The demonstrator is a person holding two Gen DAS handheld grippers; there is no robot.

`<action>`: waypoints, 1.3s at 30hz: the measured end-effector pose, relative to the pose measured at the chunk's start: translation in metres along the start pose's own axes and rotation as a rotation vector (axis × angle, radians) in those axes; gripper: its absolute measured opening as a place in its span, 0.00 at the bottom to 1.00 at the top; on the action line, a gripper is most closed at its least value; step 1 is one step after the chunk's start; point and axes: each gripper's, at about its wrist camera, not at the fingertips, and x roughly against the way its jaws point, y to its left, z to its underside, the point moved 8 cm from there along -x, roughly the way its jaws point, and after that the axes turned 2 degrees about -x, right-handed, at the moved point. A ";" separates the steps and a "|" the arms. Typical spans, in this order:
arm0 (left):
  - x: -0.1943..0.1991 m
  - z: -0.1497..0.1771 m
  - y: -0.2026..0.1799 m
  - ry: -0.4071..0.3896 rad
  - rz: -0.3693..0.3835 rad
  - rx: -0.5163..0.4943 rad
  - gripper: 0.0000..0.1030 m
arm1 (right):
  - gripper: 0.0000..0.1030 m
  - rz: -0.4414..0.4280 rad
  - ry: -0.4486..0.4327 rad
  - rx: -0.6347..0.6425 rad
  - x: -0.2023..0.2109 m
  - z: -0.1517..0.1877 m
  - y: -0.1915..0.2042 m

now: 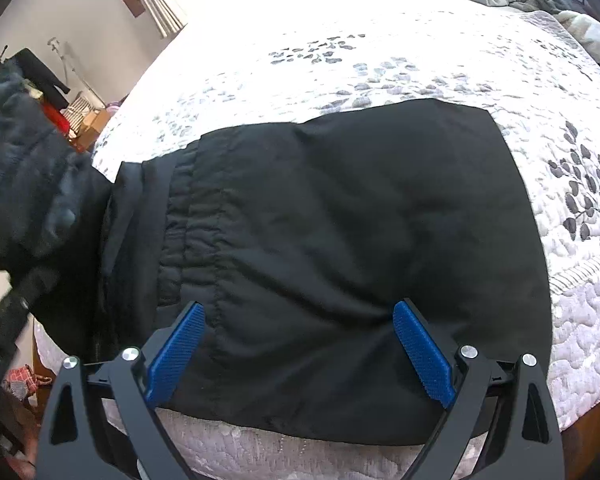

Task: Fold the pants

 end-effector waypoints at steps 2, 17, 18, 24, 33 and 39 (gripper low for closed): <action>-0.006 0.007 -0.005 0.029 0.016 -0.022 0.21 | 0.93 -0.014 0.000 -0.015 -0.001 -0.001 -0.001; -0.008 0.021 -0.011 0.167 0.099 0.032 0.52 | 0.93 -0.033 -0.005 0.004 0.001 0.007 -0.012; -0.004 0.019 -0.011 0.157 0.102 0.041 0.63 | 0.93 -0.035 -0.004 0.003 -0.002 0.007 -0.011; 0.013 0.013 -0.013 0.130 0.101 0.033 0.69 | 0.94 -0.038 -0.005 -0.007 -0.008 0.004 -0.007; -0.014 0.016 0.062 0.216 -0.046 0.244 0.69 | 0.94 -0.133 -0.009 -0.105 0.007 -0.005 -0.012; -0.026 0.020 0.085 0.253 -0.117 0.258 0.71 | 0.94 -0.163 -0.025 -0.074 0.011 -0.019 0.009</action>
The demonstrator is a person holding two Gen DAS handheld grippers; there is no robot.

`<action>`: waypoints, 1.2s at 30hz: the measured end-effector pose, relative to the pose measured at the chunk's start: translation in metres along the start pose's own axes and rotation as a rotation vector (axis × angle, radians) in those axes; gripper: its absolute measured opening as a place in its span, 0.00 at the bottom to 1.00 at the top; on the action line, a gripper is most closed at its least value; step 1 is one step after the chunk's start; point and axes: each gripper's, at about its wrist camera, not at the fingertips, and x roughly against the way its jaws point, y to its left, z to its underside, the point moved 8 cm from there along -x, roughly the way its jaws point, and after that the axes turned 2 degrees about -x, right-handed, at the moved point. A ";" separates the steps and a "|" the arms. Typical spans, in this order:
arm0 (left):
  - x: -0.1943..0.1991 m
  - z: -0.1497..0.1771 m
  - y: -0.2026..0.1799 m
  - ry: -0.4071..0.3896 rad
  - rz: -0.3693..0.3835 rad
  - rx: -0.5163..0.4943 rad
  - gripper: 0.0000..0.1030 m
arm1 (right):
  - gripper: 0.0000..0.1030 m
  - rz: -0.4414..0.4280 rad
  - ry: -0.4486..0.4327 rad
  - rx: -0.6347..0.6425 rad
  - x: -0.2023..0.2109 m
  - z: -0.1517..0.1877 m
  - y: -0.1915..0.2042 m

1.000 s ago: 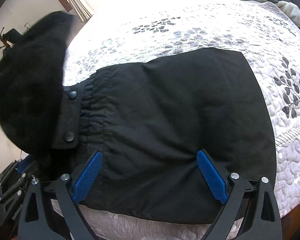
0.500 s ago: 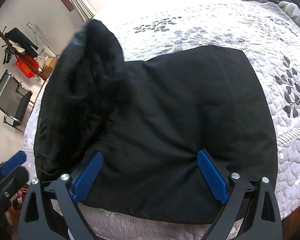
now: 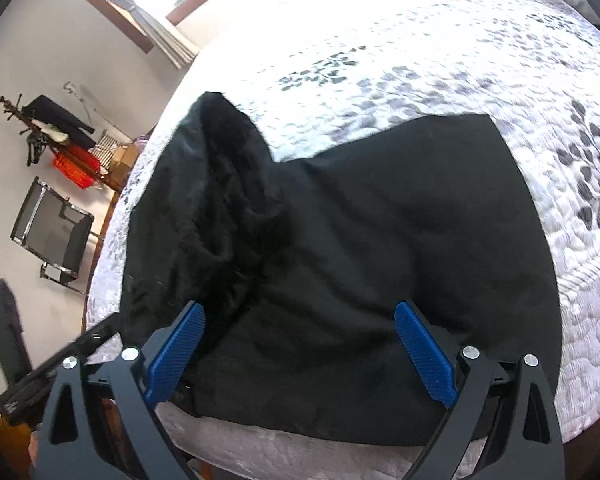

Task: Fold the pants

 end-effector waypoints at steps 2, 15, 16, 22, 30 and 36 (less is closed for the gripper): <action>-0.006 0.001 0.001 0.020 0.003 0.006 0.71 | 0.94 0.015 -0.001 0.008 -0.004 -0.004 0.005; -0.013 0.003 0.002 0.023 -0.011 -0.014 0.80 | 0.97 0.088 0.034 -0.048 -0.026 -0.016 -0.004; -0.013 0.003 0.001 0.022 -0.016 -0.015 0.80 | 0.97 0.090 0.033 -0.047 -0.028 -0.017 -0.005; -0.015 -0.001 0.004 0.019 -0.040 -0.018 0.87 | 0.97 0.071 0.059 0.014 -0.041 -0.020 0.020; -0.017 -0.013 0.015 0.024 -0.052 0.010 0.91 | 0.47 0.074 0.047 0.115 -0.047 -0.018 0.042; -0.018 -0.009 0.027 0.043 -0.043 0.065 0.92 | 0.27 0.008 -0.016 0.166 -0.013 -0.022 0.053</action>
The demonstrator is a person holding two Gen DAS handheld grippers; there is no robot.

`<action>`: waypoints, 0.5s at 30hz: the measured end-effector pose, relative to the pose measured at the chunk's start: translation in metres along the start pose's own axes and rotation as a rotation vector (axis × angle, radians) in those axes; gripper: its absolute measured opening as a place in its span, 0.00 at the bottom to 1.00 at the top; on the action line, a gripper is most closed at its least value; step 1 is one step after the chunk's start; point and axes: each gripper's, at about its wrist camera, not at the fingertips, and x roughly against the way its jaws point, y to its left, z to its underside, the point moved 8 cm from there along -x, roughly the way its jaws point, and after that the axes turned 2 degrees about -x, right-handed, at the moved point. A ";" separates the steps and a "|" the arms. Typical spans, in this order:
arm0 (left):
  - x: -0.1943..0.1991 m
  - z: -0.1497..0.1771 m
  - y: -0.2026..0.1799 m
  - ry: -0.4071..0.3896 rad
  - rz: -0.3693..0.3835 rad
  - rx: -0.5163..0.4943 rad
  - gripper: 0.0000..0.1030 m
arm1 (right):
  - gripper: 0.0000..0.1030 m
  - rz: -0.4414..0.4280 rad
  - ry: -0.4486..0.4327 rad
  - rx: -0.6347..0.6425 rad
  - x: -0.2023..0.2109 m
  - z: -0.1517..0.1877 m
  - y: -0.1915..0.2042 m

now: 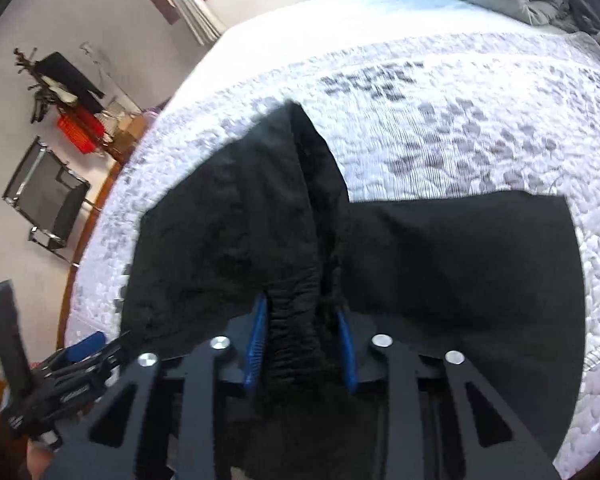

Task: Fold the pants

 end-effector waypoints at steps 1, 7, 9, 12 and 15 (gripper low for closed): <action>0.000 0.001 0.002 0.003 0.003 0.010 0.92 | 0.26 -0.009 -0.018 0.016 0.007 -0.001 0.004; 0.011 0.001 0.002 -0.017 -0.005 0.025 0.92 | 0.23 -0.092 -0.095 0.032 0.050 -0.005 0.021; 0.016 0.001 -0.002 -0.027 0.000 0.018 0.92 | 0.23 -0.105 -0.120 0.031 0.066 -0.008 0.022; 0.022 0.000 -0.009 -0.041 0.012 0.006 0.92 | 0.23 -0.105 -0.160 0.034 0.090 -0.011 0.019; 0.028 0.001 -0.017 -0.054 0.022 -0.009 0.93 | 0.23 -0.098 -0.193 0.017 0.110 -0.011 0.007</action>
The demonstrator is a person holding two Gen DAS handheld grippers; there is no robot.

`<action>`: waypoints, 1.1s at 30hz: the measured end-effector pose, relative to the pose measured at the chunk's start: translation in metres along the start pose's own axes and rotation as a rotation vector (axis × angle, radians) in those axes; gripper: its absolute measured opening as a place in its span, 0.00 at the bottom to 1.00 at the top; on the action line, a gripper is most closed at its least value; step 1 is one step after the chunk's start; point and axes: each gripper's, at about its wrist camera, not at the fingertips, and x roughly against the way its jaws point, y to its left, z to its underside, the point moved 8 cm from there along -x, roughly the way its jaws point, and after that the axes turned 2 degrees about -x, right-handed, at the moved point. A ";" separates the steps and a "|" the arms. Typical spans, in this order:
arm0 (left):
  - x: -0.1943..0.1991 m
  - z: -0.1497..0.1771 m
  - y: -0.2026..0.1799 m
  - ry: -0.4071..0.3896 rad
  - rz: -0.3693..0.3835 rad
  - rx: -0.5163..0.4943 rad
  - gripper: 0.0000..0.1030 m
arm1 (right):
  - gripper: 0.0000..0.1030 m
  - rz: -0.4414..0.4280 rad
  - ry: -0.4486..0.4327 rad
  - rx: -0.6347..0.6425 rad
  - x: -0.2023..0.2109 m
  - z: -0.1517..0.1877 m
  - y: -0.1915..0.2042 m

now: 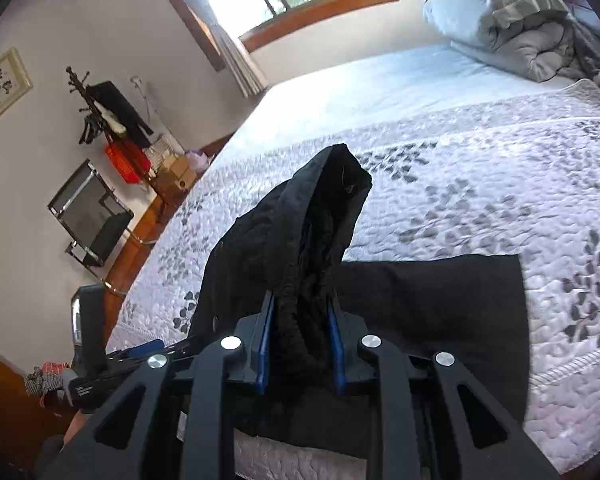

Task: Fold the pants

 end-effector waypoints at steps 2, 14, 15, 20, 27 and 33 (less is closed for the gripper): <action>0.002 0.000 -0.006 -0.004 0.004 -0.016 0.93 | 0.23 0.015 -0.018 -0.022 0.012 -0.001 -0.013; -0.005 0.013 -0.046 0.025 0.005 -0.122 0.93 | 0.23 0.168 0.068 -0.203 0.001 0.039 -0.114; -0.004 0.014 -0.049 0.022 0.005 -0.129 0.93 | 0.23 0.176 0.077 -0.207 -0.003 0.043 -0.118; 0.000 0.011 -0.054 0.000 -0.002 -0.149 0.93 | 0.25 0.247 0.144 -0.172 -0.023 0.060 -0.134; -0.006 0.015 -0.054 0.030 0.001 -0.145 0.93 | 0.48 0.285 0.207 -0.161 -0.031 0.074 -0.147; -0.008 0.012 -0.046 0.034 0.006 -0.120 0.93 | 0.68 0.241 0.125 -0.184 -0.005 0.044 -0.144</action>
